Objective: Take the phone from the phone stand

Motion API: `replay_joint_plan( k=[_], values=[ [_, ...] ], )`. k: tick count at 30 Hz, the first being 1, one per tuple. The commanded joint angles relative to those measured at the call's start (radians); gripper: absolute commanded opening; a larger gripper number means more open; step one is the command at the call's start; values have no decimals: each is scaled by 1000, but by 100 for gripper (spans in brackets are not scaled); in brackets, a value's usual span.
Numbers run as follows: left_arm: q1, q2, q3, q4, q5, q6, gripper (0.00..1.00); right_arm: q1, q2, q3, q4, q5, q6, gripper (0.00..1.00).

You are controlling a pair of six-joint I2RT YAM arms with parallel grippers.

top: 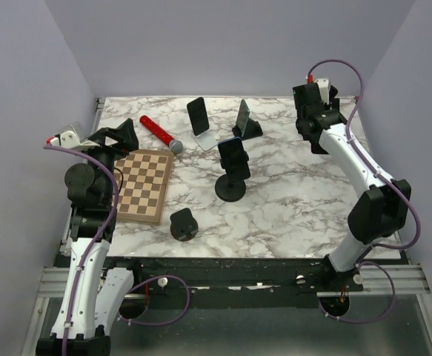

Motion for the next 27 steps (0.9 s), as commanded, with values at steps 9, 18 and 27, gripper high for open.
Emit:
replay_joint_plan(
  k=[9,18,27],
  values=[
    [-78,-7,6,11,7,76,99,-188,144,-16,-168,-270,3,1],
    [-249,-39,19,7,-67,224,99,-373,143,-159,-77,-444,-114,1],
    [-422,-114,12,24,-123,305,99,-408,133,-227,-23,-400,-192,1]
  ],
)
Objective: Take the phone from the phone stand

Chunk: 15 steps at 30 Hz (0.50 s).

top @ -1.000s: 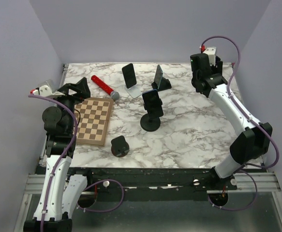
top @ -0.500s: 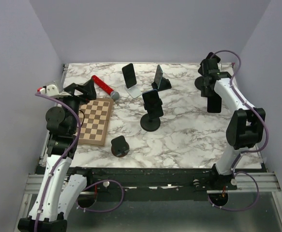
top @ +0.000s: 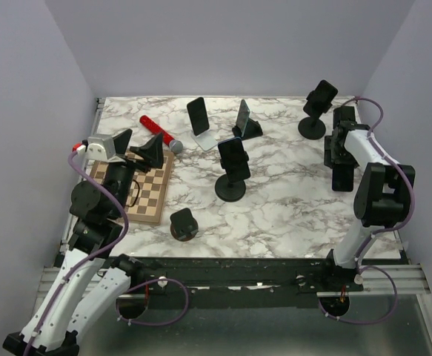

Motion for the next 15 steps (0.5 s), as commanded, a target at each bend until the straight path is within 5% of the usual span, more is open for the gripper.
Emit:
replay_joint_plan(
  k=[1,15],
  values=[
    [-80,-49,12,23,-51,73,99,-5,-21,-38,72,10,-85,1],
    [-227,-81,1,49,-145,199,99,-6,138,0,88,44,-122,3]
  ],
)
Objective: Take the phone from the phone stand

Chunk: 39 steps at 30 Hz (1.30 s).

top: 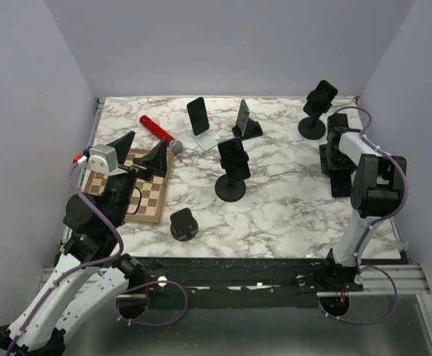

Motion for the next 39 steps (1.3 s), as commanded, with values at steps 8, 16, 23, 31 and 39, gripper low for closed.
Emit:
replay_joint_plan(
  k=[8,16,23,31,39],
  values=[
    [-63,-10,-10,41,-91,124,99,-9,162,117,22,49,-16,8],
    [-75,-11,-13,45,-72,131,99,-9,207,145,-1,30,13,32],
    [-82,-17,-17,51,-61,137,99,-9,229,144,-18,-17,28,50],
    [-84,-17,-22,57,-49,137,99,-8,213,128,6,-30,26,68],
    [-83,-13,-28,63,-40,137,99,-9,206,130,5,-29,25,100]
  ],
)
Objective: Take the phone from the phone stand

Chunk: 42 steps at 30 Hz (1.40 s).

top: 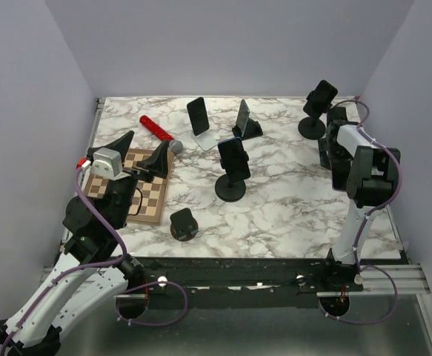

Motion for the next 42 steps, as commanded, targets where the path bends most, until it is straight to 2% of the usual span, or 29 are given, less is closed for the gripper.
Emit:
replay_joint_plan(
  k=[1,9,14,20,22,26,29,30,32,36,38,42],
  values=[
    [-8,-5,-20,25,19,13,99,-3,48,-32,15,-70,37,100],
    [-8,14,-23,27,29,13,99,14,-106,-37,11,16,109,100],
    [-8,41,-23,28,41,9,99,73,-217,-54,26,31,121,100],
    [-8,84,-24,27,59,-31,99,121,-268,-19,-73,139,346,100],
    [-8,103,-29,34,91,-39,99,121,-290,-32,-70,17,386,100],
    [-8,141,-33,44,149,-21,99,121,-418,-147,92,-286,363,100],
    [-8,170,-34,44,150,-7,99,122,-506,-230,210,-491,417,100],
    [-8,177,-34,44,147,-7,99,123,-522,-240,228,-597,432,100],
    [-8,189,-34,42,143,-14,99,157,-535,-235,238,-707,457,100],
    [-7,205,-34,37,115,-23,99,288,-575,-180,193,-607,521,100],
    [-8,207,-32,30,79,-9,99,311,-584,-138,140,-619,560,100],
    [-8,201,-36,30,-5,46,99,460,-629,-79,99,-564,505,100]
  ],
)
